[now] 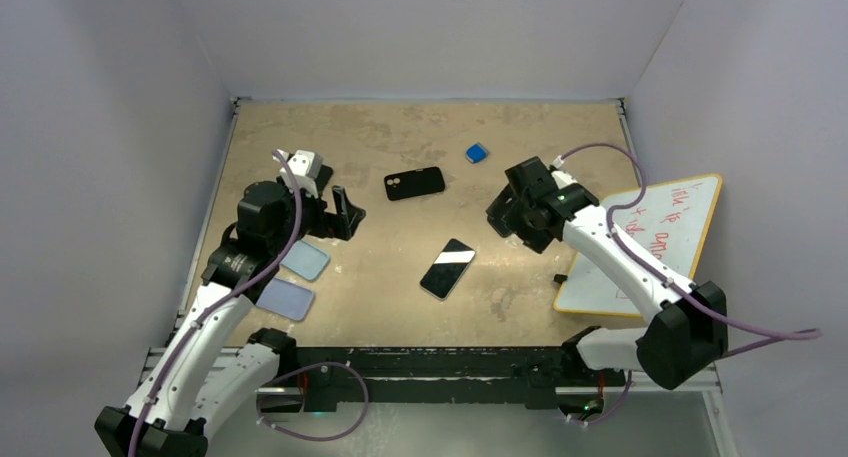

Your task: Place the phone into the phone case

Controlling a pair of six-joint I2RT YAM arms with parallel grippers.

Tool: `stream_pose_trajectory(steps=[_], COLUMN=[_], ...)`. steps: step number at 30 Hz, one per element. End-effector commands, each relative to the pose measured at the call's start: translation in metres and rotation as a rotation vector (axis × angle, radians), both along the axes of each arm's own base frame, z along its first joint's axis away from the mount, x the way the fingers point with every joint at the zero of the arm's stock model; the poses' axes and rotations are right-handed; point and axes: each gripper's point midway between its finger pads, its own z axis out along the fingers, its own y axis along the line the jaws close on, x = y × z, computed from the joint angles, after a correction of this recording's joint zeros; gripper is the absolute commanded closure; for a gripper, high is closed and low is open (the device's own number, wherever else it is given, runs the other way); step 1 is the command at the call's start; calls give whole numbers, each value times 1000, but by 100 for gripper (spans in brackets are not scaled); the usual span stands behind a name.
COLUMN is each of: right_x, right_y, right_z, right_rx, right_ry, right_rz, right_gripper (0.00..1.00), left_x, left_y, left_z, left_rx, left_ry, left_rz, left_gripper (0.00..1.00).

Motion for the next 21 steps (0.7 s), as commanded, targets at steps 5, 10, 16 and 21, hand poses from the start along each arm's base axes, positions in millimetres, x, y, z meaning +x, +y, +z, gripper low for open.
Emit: stream_pose_trajectory(steps=[5, 10, 16, 21], right_x=[-14, -14, -24, -33], right_y=[44, 86, 120, 133], right_z=[-32, -44, -67, -81], right_rx=[-5, -20, -59, -140], right_ry=[136, 156, 211, 263], right_rz=[45, 145, 196, 216], right_gripper=[5, 4, 1, 1], left_x=[-2, -1, 3, 3], left_y=[7, 12, 21, 25], left_z=[13, 13, 12, 6], left_rx=[16, 26, 52, 71], left_ry=[-63, -61, -58, -36], left_rz=[18, 43, 99, 114], left_gripper=[4, 5, 4, 5])
